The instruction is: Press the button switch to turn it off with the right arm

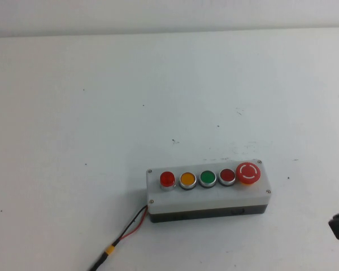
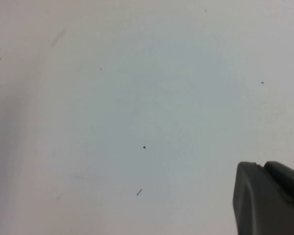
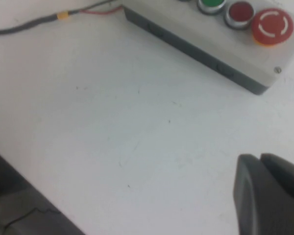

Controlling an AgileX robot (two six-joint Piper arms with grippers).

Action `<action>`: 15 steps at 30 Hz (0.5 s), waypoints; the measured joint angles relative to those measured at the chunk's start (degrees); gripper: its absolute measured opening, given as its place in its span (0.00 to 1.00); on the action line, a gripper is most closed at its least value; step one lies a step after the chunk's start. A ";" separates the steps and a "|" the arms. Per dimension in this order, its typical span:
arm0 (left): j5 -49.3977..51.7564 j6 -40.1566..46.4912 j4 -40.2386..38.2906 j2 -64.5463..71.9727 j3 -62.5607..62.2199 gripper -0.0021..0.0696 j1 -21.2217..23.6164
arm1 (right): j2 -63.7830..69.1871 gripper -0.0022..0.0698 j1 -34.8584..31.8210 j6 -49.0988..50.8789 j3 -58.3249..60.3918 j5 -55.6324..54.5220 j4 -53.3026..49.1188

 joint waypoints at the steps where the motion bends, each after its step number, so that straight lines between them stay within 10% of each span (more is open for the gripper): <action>1: 0.00 0.00 0.00 0.00 0.00 0.03 0.00 | -0.63 0.01 0.00 0.00 1.53 -0.14 -0.29; 15: 0.00 0.00 0.00 0.00 0.00 0.03 0.00 | -6.26 0.01 -11.11 0.22 25.32 -33.11 -2.19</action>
